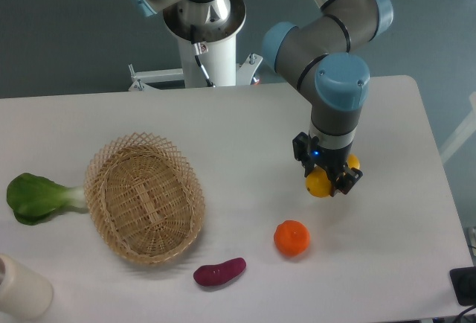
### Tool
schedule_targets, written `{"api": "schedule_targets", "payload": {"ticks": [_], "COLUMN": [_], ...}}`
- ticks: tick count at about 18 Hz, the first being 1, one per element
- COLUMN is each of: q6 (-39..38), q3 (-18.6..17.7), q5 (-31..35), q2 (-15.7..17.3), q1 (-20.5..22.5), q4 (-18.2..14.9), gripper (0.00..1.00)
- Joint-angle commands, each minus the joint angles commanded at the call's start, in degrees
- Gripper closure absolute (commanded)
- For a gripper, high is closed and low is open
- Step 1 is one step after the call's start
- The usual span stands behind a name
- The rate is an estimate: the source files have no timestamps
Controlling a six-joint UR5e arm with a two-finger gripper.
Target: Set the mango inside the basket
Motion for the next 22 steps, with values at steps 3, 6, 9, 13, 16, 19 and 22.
{"api": "schedule_targets", "payload": {"ticks": [3,6,9,13,16,19,22], "q6": [-1.22,-4.48,-7.28,-15.37,-18.88,-21.53,-23.72], "q3": [-0.53,-0.62,-0.53,-0.62,-0.62,-0.62,-0.62], "q5": [-0.53,-0.53,-0.7,-1.67,-1.67,-1.67,-1.58], "q2": [0.09,0.0,0.18,-0.17,-0.44,-0.35,-0.18], "q1": [-0.35,-1.84,-4.56,-8.08,-10.98,-13.96,-17.22], "q4": [0.44,0.97,0.97,5.35,5.71,5.8,5.8], "gripper": [0.43,0.43,0.43,0.4,0.38,0.38,0.37]}}
